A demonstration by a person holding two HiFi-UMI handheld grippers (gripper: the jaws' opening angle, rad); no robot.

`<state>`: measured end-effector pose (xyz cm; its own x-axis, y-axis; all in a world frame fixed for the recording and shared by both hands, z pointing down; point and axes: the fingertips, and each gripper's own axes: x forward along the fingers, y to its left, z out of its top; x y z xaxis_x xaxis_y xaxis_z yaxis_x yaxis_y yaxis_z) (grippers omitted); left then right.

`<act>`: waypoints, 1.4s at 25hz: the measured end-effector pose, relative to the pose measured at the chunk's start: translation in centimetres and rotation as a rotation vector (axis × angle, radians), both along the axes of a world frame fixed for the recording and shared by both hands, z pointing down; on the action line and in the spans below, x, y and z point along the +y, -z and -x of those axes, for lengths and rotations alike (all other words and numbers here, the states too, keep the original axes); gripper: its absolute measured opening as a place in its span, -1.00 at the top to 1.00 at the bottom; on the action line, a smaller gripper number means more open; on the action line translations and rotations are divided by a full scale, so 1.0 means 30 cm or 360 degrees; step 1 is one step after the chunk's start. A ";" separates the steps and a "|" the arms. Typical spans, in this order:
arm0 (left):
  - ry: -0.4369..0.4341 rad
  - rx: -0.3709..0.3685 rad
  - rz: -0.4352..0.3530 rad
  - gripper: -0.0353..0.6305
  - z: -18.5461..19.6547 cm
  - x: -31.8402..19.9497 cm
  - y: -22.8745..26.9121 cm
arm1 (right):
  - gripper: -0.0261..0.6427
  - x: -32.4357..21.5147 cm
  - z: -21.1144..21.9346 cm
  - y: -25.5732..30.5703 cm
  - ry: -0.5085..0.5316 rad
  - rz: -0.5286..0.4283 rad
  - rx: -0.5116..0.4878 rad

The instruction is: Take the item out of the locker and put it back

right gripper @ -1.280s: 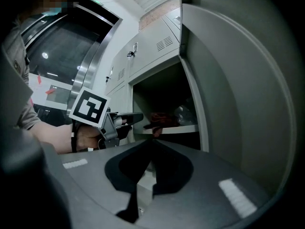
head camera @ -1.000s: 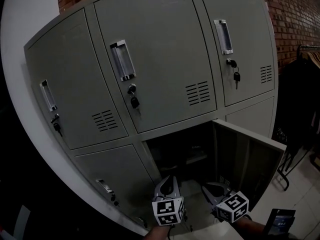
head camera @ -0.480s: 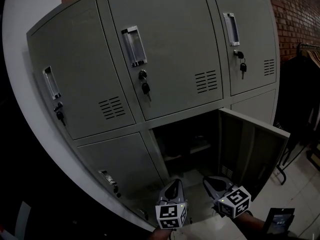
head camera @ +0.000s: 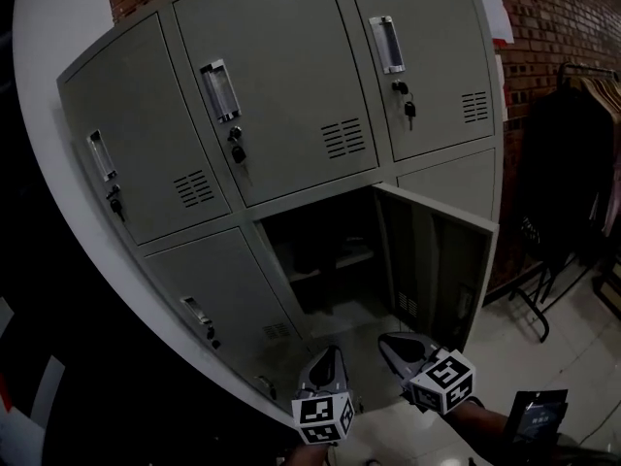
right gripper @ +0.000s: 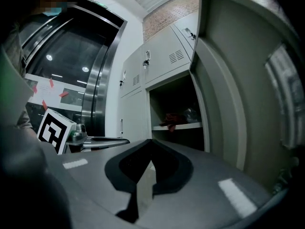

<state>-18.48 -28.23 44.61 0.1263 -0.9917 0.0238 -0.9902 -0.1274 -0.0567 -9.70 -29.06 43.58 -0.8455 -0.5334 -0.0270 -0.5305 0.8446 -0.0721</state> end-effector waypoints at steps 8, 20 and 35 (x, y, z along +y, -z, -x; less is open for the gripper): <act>0.0101 0.0040 0.0040 0.91 -0.168 0.246 -0.072 | 0.94 0.212 -0.163 -0.064 0.0101 0.0037 0.0027; 0.0091 0.0049 0.0060 0.91 -0.215 0.527 -0.065 | 0.95 0.481 -0.228 -0.067 0.0097 0.0063 0.0051; -0.0032 0.0060 0.0073 0.91 -0.173 0.644 -0.075 | 0.95 0.607 -0.156 -0.095 0.0006 0.0085 0.0086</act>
